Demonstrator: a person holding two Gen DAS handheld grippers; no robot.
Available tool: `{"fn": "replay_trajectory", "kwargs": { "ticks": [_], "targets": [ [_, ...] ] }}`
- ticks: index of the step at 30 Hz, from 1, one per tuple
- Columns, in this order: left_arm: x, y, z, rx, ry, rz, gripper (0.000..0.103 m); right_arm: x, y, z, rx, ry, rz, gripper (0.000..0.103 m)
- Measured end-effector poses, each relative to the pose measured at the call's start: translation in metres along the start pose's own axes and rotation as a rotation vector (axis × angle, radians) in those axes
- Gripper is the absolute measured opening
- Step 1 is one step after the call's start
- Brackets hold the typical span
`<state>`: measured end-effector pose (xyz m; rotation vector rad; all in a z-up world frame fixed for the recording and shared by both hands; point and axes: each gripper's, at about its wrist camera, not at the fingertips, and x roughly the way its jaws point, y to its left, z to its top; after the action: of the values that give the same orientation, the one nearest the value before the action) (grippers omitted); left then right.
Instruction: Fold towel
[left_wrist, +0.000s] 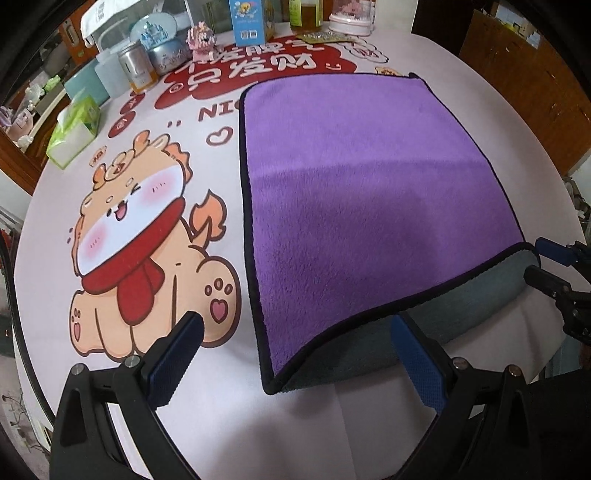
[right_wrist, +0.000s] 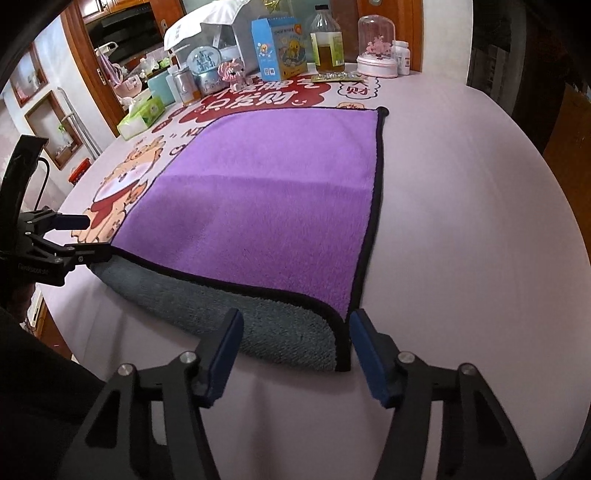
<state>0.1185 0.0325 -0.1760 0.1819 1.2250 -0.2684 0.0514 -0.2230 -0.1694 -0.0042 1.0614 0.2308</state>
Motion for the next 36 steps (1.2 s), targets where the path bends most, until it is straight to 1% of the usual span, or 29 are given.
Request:
{"fn": "replay_trajectory", "kwargs": {
  "ticks": [3,6,8,10,11,13,14,16,17,19,20,22,26,28,34,36],
  "targets": [
    [0.005,0.001,-0.001,0.007,0.008,-0.017,0.096,0.003,-0.001,-0.002,0.004,0.008,-0.010,0.055],
    [0.008,0.001,-0.002,0.013,0.014,-0.038,0.092,0.005,-0.002,-0.001,0.009,0.011,-0.023,0.050],
    [0.009,0.000,-0.003,0.016,0.012,-0.052,0.091,0.006,-0.003,-0.001,0.012,0.011,-0.029,0.047],
    [0.009,0.000,-0.004,0.017,0.012,-0.062,0.085,0.006,-0.003,-0.002,0.013,0.011,-0.037,0.044],
    [0.009,-0.001,-0.004,0.019,0.013,-0.067,0.083,0.007,-0.004,-0.003,0.014,0.010,-0.039,0.043],
    [0.009,-0.002,-0.005,0.020,0.015,-0.073,0.077,0.007,-0.005,-0.004,0.016,0.010,-0.044,0.042],
    [0.010,-0.002,-0.006,0.021,0.018,-0.078,0.074,0.007,-0.005,-0.004,0.017,0.009,-0.044,0.042],
    [0.010,-0.003,-0.007,0.019,0.022,-0.086,0.065,0.007,-0.006,-0.005,0.018,0.008,-0.050,0.042],
    [0.010,-0.003,-0.007,0.019,0.024,-0.090,0.063,0.008,-0.006,-0.004,0.020,0.008,-0.051,0.042],
    [0.010,-0.003,-0.008,0.018,0.026,-0.095,0.055,0.008,-0.006,-0.005,0.019,0.007,-0.052,0.042],
    [0.010,-0.003,-0.009,0.019,0.028,-0.098,0.053,0.008,-0.006,-0.004,0.018,0.007,-0.052,0.042],
    [0.010,-0.003,-0.010,0.022,0.027,-0.106,0.046,0.008,-0.006,-0.005,0.017,0.008,-0.053,0.042],
    [0.010,-0.006,-0.012,0.036,0.029,-0.108,0.038,0.007,-0.007,-0.006,0.018,0.007,-0.055,0.042],
    [0.011,-0.007,-0.013,0.039,0.032,-0.107,0.031,0.007,-0.007,-0.006,0.018,0.007,-0.053,0.041],
    [0.012,-0.007,-0.016,0.032,0.031,-0.115,0.016,0.006,-0.006,-0.007,0.016,0.006,-0.070,0.026],
    [0.012,-0.007,-0.018,0.030,0.032,-0.118,0.015,0.005,-0.007,-0.007,0.018,0.003,-0.075,0.023]
  ]
}}
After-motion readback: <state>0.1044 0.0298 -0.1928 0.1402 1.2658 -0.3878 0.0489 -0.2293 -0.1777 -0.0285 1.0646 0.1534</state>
